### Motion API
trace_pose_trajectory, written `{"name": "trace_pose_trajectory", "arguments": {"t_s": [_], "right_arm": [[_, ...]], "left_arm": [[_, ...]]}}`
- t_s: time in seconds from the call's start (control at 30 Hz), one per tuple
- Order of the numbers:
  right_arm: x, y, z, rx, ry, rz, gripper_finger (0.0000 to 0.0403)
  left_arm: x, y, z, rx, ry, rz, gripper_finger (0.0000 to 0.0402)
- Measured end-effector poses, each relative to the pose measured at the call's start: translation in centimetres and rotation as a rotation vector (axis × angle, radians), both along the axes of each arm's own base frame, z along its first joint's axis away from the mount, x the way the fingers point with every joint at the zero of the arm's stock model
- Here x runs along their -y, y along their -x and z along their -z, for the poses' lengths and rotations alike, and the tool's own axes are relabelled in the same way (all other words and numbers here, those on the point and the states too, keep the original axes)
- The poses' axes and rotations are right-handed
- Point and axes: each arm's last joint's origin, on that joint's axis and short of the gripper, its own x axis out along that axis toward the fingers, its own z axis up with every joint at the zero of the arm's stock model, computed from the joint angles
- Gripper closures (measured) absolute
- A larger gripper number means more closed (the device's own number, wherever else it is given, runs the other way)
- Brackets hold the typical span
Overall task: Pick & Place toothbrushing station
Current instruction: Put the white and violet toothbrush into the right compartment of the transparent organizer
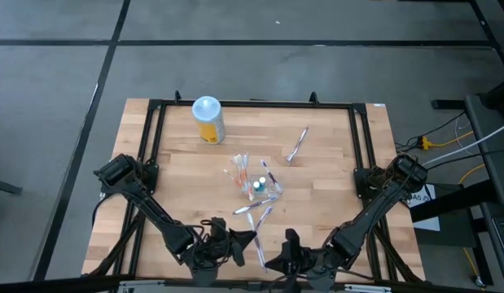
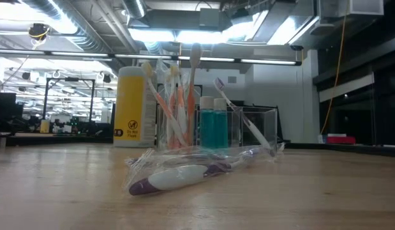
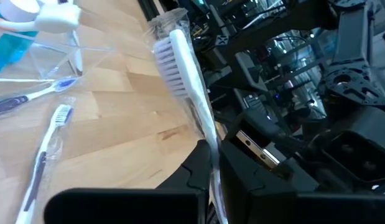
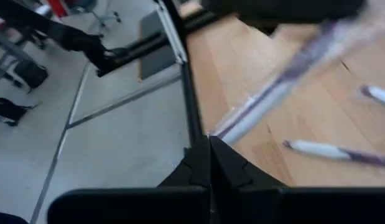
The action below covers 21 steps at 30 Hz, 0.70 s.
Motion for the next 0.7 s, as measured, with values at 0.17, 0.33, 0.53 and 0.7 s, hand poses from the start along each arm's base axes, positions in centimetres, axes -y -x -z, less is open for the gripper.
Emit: {"name": "trace_pose_trajectory", "arguments": {"t_s": [0.17, 0.33, 0.53, 0.7], "right_arm": [[-0.3, -0.3, -0.9, 0.084, -0.029, 0.004, 0.0371], [-0.3, -0.4, -1.2, 0.118, -0.044, 0.045, 0.0316], [-0.5, -0.2, -2.7, 0.21, -0.135, 0.091, 0.0263], [-0.9, 1.9, -5.8, 0.349, -0.155, 0.181, 0.0247]], "left_arm": [[0.1, 0.0, 0.1, -0.016, -0.031, 0.016, 0.0393], [0.1, 0.1, 0.1, -0.012, -0.028, 0.014, 0.0393], [0.5, 0.3, -0.3, -0.001, -0.076, 0.0, 0.0393], [0.3, 0.8, -3.2, -0.017, -0.286, -0.025, 0.0393]]}}
